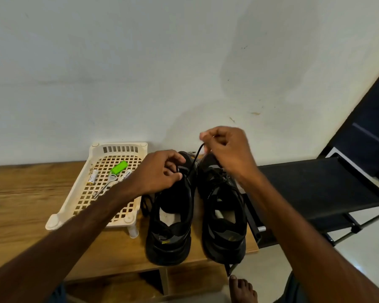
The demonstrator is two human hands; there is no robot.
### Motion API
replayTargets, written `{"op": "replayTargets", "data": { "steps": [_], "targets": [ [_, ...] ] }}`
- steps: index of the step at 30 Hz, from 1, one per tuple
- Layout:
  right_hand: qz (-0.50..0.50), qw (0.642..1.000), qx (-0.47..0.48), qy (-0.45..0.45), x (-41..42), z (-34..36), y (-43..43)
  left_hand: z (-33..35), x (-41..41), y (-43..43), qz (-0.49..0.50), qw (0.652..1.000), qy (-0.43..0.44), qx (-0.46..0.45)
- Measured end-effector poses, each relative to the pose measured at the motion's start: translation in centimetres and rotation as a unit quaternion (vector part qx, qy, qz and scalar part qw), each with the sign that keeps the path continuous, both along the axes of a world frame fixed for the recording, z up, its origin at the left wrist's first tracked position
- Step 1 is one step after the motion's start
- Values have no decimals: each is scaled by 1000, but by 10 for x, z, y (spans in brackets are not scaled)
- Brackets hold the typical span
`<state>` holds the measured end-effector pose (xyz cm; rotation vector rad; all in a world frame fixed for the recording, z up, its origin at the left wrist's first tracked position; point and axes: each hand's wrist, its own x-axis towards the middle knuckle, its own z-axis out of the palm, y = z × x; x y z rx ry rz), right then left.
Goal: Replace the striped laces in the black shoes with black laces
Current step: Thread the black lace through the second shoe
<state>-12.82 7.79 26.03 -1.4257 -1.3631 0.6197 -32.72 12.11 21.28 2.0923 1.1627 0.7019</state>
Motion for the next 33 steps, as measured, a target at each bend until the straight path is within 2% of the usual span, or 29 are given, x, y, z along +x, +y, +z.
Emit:
{"op": "replayTargets", "data": {
  "steps": [2,4,7,8,9,10,11,12,13,14,15,16,18,20,23,26,33],
  "targets": [
    [-21,989,46,140,11,10,0,-2,-1,0,-6,999,40,36],
    [-30,968,64,240,19,14,-2,-4,-1,0,4,995,70,67],
    [-19,937,58,344,26,14,-5,-6,0,2,18,993,87,73],
    [-5,936,45,348,29,13,-4,-7,0,3,20,993,90,75],
    [11,948,19,317,32,11,-5,-8,0,4,22,992,93,77],
    [23,970,-23,241,34,9,-6,-8,0,5,28,992,94,82],
    [27,989,-72,126,35,5,-8,-8,0,5,38,991,90,89],
    [21,993,-114,-7,35,0,-10,-7,0,5,50,991,78,99],
    [10,982,-137,-128,34,-6,-12,-5,1,5,63,991,56,109],
    [-6,968,-139,-209,31,-9,-13,-3,2,4,71,990,26,115],
    [-22,963,-124,-238,28,-10,-15,0,3,2,77,990,-5,115],
    [-28,968,-111,-224,27,-10,-16,4,5,0,76,991,-38,105],
    [4,990,-116,-74,27,-9,-16,11,10,-7,42,991,-119,44],
    [72,980,-167,82,24,-3,-20,19,16,-17,-10,982,-185,-27],
    [100,955,-177,214,21,-1,-22,22,25,-28,-65,972,-212,-78],
    [83,948,-147,269,20,1,-20,20,27,-30,-90,964,-225,-113],
    [16,952,-84,295,25,3,-17,25,7,-12,-58,968,-218,-106]
  ]
}}
